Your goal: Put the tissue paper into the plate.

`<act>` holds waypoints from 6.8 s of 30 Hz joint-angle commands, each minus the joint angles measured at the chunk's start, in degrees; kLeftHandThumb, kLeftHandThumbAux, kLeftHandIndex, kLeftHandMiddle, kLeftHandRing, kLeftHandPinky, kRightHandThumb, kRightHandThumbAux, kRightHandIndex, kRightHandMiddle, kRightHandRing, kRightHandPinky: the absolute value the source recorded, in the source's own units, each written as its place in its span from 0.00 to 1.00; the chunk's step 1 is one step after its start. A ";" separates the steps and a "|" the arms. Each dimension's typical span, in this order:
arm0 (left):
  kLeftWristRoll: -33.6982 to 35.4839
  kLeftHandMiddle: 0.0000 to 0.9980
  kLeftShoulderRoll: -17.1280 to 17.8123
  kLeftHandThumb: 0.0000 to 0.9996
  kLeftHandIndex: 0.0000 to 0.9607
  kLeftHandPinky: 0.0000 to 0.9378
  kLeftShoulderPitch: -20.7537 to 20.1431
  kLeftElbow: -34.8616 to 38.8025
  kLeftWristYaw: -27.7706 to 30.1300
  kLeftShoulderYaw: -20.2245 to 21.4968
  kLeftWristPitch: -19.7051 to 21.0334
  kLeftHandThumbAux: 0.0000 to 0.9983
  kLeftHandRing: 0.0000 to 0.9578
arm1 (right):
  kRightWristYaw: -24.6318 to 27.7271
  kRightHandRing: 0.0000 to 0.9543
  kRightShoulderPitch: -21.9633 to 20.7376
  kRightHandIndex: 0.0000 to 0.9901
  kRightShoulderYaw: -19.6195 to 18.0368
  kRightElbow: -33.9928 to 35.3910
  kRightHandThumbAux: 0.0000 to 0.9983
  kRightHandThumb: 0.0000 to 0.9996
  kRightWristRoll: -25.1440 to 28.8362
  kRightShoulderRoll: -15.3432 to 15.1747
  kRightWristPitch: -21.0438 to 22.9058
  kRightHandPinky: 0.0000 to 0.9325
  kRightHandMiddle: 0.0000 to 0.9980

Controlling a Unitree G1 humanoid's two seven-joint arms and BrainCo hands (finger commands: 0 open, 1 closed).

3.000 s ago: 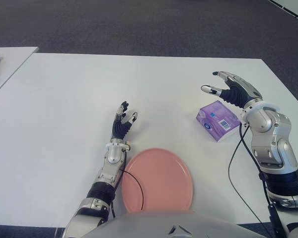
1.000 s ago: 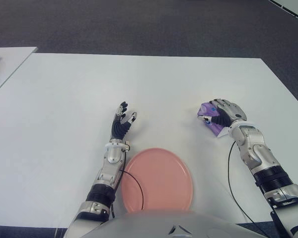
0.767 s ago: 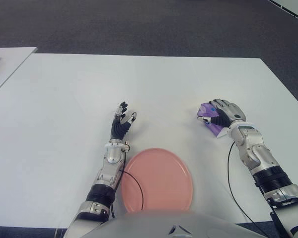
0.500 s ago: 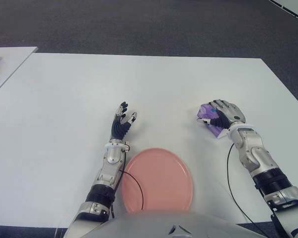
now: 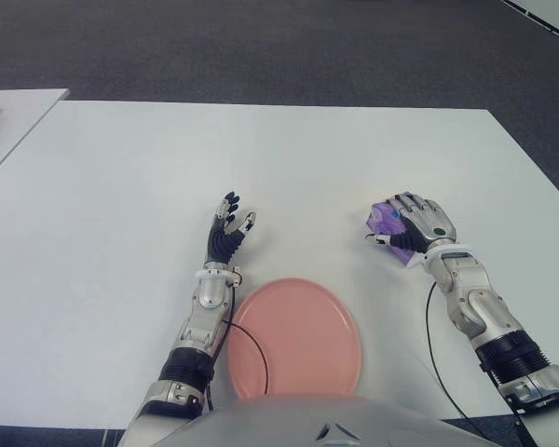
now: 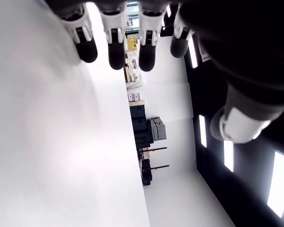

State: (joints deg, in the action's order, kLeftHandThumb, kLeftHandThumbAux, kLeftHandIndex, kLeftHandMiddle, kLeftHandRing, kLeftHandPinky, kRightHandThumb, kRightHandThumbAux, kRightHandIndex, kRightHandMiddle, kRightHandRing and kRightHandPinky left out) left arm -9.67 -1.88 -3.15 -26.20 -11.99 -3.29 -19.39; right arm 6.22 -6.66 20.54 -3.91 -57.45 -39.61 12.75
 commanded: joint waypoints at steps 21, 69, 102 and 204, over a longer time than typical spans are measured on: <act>1.45 0.15 0.10 0.23 0.11 0.15 0.98 -0.07 0.77 0.79 2.33 0.59 0.14 | -8.69 0.00 9.36 0.00 5.30 0.21 0.44 0.38 -8.62 5.30 2.38 0.00 0.00; 1.71 0.15 0.27 0.29 0.13 0.16 2.05 0.97 0.02 1.76 0.77 0.62 0.14 | -34.11 0.50 2.09 0.78 1.12 -20.45 0.67 1.00 12.54 15.45 -21.32 0.45 0.49; 1.77 0.16 0.52 0.28 0.14 0.15 1.67 0.55 0.16 2.39 0.38 0.63 0.14 | -36.94 0.52 2.80 0.82 0.82 -18.01 0.64 1.00 12.20 16.96 -22.56 0.82 0.46; 0.56 0.14 0.36 0.25 0.12 0.13 -0.22 -3.90 -1.03 2.60 -3.14 0.61 0.12 | 4.42 0.01 -5.25 0.01 -8.03 9.84 0.21 0.49 7.22 4.06 -18.04 0.02 0.01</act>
State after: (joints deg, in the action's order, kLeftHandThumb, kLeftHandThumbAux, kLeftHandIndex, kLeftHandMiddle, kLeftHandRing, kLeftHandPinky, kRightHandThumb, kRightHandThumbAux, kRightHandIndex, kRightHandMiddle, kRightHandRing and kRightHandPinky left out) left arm -9.03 -1.63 -3.76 -28.85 -12.53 -0.92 -23.29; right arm 12.24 -11.49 11.14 6.21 -48.16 -35.22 -4.33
